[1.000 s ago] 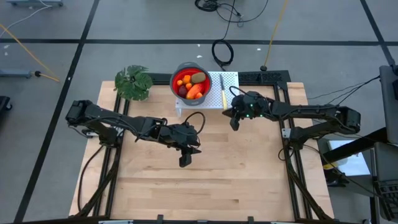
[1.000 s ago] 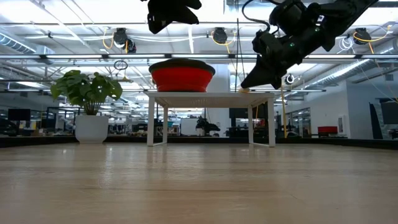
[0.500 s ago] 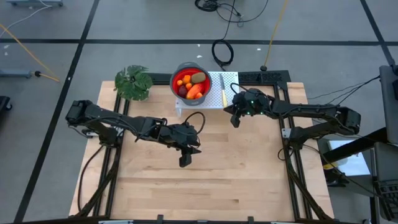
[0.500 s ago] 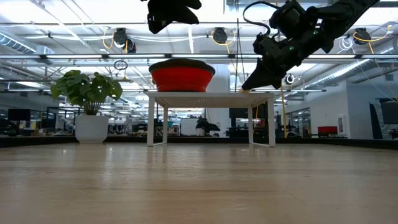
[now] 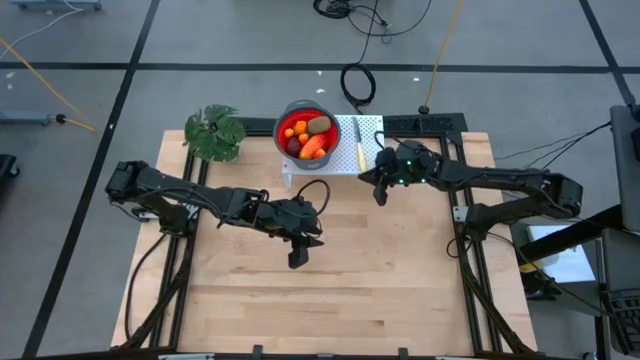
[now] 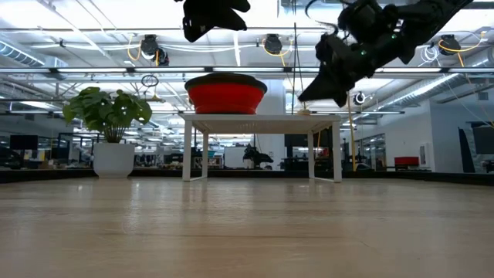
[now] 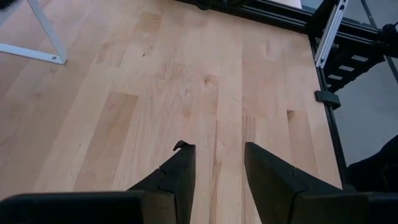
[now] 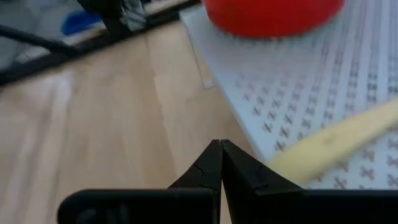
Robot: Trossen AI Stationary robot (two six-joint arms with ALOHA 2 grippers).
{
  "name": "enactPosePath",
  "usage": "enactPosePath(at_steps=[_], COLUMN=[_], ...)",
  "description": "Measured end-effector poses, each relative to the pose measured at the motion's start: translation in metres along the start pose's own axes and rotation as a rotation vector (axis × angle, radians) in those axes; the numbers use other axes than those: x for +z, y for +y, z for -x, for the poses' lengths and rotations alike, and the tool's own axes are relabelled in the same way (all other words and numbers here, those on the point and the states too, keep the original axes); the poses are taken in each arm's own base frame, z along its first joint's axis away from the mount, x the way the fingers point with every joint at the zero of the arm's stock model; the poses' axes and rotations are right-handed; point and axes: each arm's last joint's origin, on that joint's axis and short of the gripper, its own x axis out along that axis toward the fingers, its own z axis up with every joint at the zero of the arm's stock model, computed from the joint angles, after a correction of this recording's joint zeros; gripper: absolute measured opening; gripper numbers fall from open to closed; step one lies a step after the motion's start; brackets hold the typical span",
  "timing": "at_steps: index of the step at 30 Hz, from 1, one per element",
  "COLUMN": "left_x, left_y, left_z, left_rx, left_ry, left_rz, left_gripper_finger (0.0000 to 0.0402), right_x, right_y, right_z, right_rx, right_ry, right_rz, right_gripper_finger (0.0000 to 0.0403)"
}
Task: Pick & Place Fruit
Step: Put the yellow knife on the shelf
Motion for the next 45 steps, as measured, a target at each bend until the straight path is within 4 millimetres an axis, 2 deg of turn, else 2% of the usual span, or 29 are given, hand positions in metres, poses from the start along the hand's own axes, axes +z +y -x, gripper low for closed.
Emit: enactPosePath(at_steps=[6, 9, 12, 21, 35, 45], left_x=[0.0, 0.0, 0.0, 0.001, 0.001, 0.001], left_y=[0.0, 0.0, 0.0, 0.0, 0.0, 0.0], left_z=[0.0, 0.0, 0.0, 0.0, 0.0, 0.0], left_rx=[0.001, 0.001, 0.002, 0.0, 0.0, -0.001], left_ry=[0.0, 0.0, -0.001, -0.006, -0.008, -0.009], left_rz=[-0.001, -0.009, -0.009, -0.008, -0.02, -0.017], left_gripper_finger=[0.0136, 0.0136, 0.0136, 0.0136, 0.0136, 0.0136], right_x=[0.015, 0.012, 0.004, -0.002, -0.004, -0.007], right_y=[0.005, -0.001, -0.007, -0.01, -0.011, -0.014], right_z=[0.024, 0.029, 0.028, 0.017, 0.012, 0.001], right_rx=[-0.095, -0.16, -0.189, -0.179, -0.157, -0.131], right_ry=[-0.12, -0.084, -0.013, 0.039, 0.053, 0.069], right_rz=[0.039, 0.033, 0.005, -0.009, -0.016, -0.038], right_gripper_finger=[0.0, 0.0, 0.0, 0.0, 0.0, 0.0])
